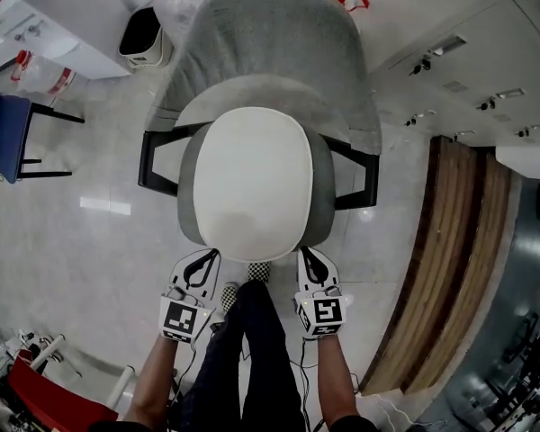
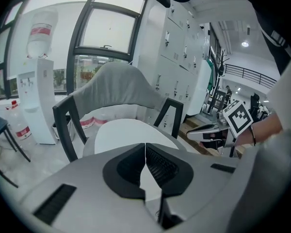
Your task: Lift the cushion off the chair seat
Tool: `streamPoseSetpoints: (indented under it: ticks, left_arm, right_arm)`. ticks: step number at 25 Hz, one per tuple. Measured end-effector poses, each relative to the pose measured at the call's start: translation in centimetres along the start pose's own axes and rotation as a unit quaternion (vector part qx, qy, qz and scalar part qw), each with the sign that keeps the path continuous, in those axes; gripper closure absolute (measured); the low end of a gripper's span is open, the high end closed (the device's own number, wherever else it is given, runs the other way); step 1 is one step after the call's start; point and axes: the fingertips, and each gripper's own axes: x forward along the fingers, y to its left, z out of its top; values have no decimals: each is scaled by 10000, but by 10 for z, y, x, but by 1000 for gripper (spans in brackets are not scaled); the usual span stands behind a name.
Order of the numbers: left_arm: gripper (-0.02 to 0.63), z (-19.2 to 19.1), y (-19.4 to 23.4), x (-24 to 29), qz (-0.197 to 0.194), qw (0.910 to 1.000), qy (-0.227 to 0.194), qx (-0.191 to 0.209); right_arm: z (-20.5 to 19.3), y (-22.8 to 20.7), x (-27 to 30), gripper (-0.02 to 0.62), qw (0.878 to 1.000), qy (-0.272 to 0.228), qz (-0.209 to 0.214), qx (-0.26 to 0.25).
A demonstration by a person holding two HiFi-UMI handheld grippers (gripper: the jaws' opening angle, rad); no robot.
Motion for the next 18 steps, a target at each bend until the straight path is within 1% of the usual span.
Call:
streamPoseSetpoints:
  ticks: [1, 4, 10, 13, 14, 15, 16, 18]
  left_arm:
    - [588, -1, -1, 1, -9, 10000, 16, -6]
    - [588, -6, -2, 3, -47, 9996, 265, -17]
    - [588, -15, -2, 11, -11, 9994, 345, -70]
    - [588, -19, 0, 14, 25, 9993, 360, -68]
    - [588, -21, 2, 15, 68, 9993, 355, -50]
    - [588, -24, 4, 16, 119, 9992, 382, -17]
    - [588, -26, 5, 17, 160, 9988, 461, 24]
    - [588, -29, 7, 17, 188, 9983, 556, 69]
  right_arm:
    - [-2, -1, 1, 563, 10000, 17, 24, 52]
    - [-10, -6, 9, 563, 9998, 127, 34, 120]
    - [-28, -16, 28, 561, 9990, 385, 9, 230]
    - [-41, -21, 37, 560, 9975, 528, 16, 476]
    - [-45, -21, 41, 540, 9963, 579, 79, 630]
    - [-50, -21, 44, 452, 9947, 631, 152, 802]
    - [-54, -21, 46, 426, 9928, 673, 209, 964]
    - [-60, -22, 49, 417, 9899, 708, 262, 1199]
